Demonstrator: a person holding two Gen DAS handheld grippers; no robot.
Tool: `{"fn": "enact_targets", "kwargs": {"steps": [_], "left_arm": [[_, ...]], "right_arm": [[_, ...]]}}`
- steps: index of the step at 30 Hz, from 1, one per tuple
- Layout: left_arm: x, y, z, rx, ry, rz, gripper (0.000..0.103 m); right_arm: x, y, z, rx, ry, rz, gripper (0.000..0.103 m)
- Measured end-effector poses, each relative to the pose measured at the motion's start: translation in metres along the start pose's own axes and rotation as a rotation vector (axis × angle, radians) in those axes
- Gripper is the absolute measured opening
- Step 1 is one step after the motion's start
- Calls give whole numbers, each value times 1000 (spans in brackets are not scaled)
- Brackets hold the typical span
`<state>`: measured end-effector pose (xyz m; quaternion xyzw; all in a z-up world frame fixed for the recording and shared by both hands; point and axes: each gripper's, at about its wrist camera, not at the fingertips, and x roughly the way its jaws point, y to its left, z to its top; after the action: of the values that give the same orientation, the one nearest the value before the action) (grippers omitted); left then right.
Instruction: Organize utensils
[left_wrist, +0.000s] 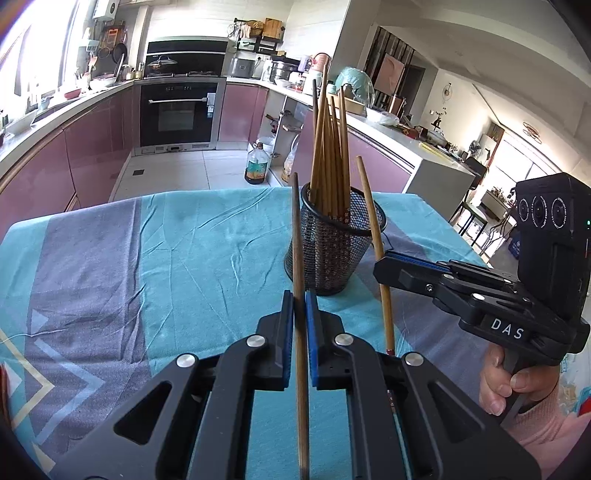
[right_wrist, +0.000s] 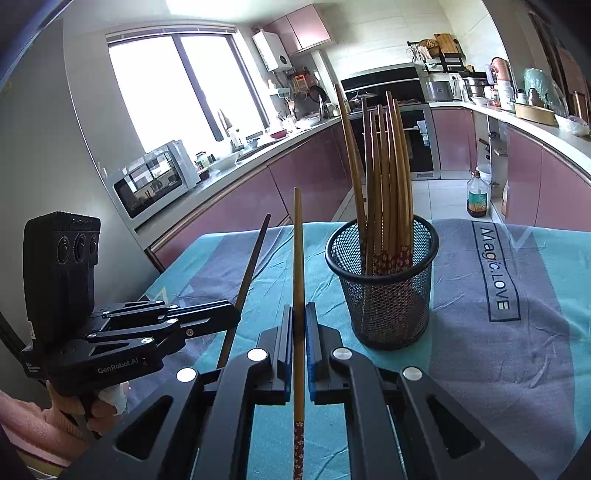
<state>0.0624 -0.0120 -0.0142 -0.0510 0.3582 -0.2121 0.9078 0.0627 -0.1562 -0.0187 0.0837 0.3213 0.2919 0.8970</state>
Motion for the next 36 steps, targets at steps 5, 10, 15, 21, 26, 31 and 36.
{"fn": "enact_targets", "kwargs": {"steps": [5, 10, 15, 21, 26, 31, 36], "left_arm": [[-4, -3, 6, 6, -13, -10, 7], [-10, -5, 9, 10, -23, -19, 7], [-13, -8, 11, 13, -32, -27, 7], [-17, -9, 15, 14, -42, -38, 7], [-19, -11, 20, 17, -49, -47, 7], [-20, -13, 23, 20, -63, -52, 7], [-21, -14, 26, 23, -72, -59, 7]], "right_arm": [[-5, -2, 3, 0, -15, -1, 5], [-8, -2, 6, 1, -28, -8, 5], [-11, -2, 7, 2, -41, -13, 5], [-16, -3, 9, 3, -56, -15, 5], [-19, -4, 12, 3, -72, -20, 5], [-23, -6, 16, 3, -84, -21, 5], [-25, -6, 19, 0, -93, -21, 5]]}}
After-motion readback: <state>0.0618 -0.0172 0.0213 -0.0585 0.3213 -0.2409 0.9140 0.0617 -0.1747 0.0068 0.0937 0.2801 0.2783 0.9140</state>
